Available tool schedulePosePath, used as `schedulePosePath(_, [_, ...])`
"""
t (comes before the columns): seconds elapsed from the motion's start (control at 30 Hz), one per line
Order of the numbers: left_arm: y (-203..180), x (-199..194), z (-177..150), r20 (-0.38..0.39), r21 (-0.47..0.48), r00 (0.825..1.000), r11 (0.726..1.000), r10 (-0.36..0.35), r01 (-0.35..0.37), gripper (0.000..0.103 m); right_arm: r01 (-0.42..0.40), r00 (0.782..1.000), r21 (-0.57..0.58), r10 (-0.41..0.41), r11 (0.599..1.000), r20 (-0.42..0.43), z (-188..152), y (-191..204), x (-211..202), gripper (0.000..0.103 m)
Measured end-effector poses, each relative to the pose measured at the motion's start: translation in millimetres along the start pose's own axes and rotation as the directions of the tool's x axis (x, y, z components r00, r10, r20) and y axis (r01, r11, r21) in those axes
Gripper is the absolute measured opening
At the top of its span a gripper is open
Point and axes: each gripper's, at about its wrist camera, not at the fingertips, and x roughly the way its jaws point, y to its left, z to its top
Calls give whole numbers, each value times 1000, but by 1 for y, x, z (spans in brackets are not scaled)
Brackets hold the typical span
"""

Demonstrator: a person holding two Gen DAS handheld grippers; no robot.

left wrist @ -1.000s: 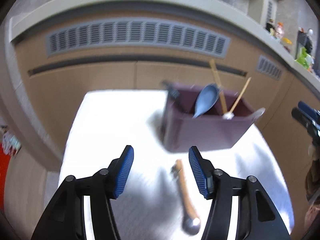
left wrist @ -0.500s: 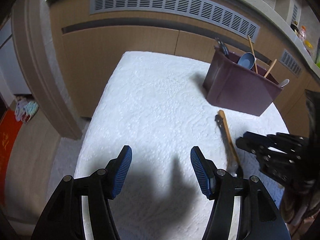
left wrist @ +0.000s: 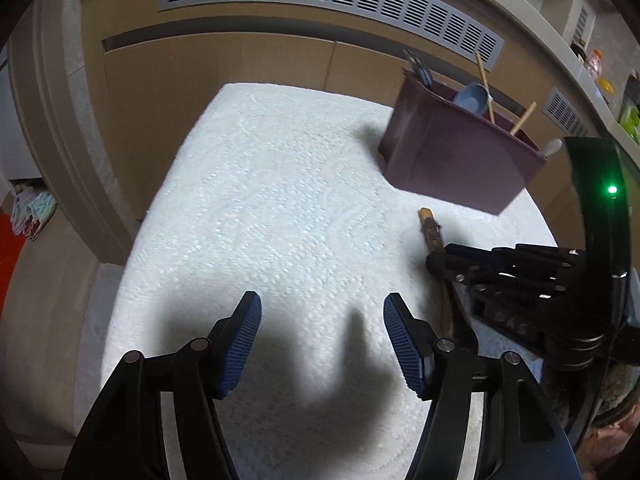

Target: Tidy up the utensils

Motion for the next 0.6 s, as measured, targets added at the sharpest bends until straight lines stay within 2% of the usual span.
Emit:
schedulePosePath(0.17, [-26,7,-5,-28,54,998,997,-48,49,68,-7,1000,37,7,999,10,-25,-31,-23,10])
schedulePosePath(0.23, [-37,10,-8,-43,82,997,995,-61,64,68,47,999,41,-48,998,20,-36,-44,-32,10])
schedulePosePath(0.33, [-53,16,-12,-68,120,995,990,-70,78,68,74,997,74,-76,995,30,-52,-70,-45,10])
schedulePosePath(0.47, [-74,21,-17,-90,158,992,982,-87,100,68,211,975,84,-216,974,60,-71,-97,-62,13])
schedulePosePath(0.5, [-80,22,-19,-93,170,991,979,-99,114,68,228,971,86,-234,970,56,-76,-103,-64,14])
schedulePosePath(0.53, [-86,22,-20,-96,183,989,975,-112,128,68,232,970,91,-237,969,50,-80,-108,-65,21])
schedulePosePath(0.57, [-94,23,-22,-100,204,986,968,-130,148,68,234,970,105,-240,967,43,-86,-114,-67,33])
schedulePosePath(0.6, [-102,23,-25,-106,225,983,959,-151,171,67,235,970,115,-241,965,40,-88,-117,-67,40])
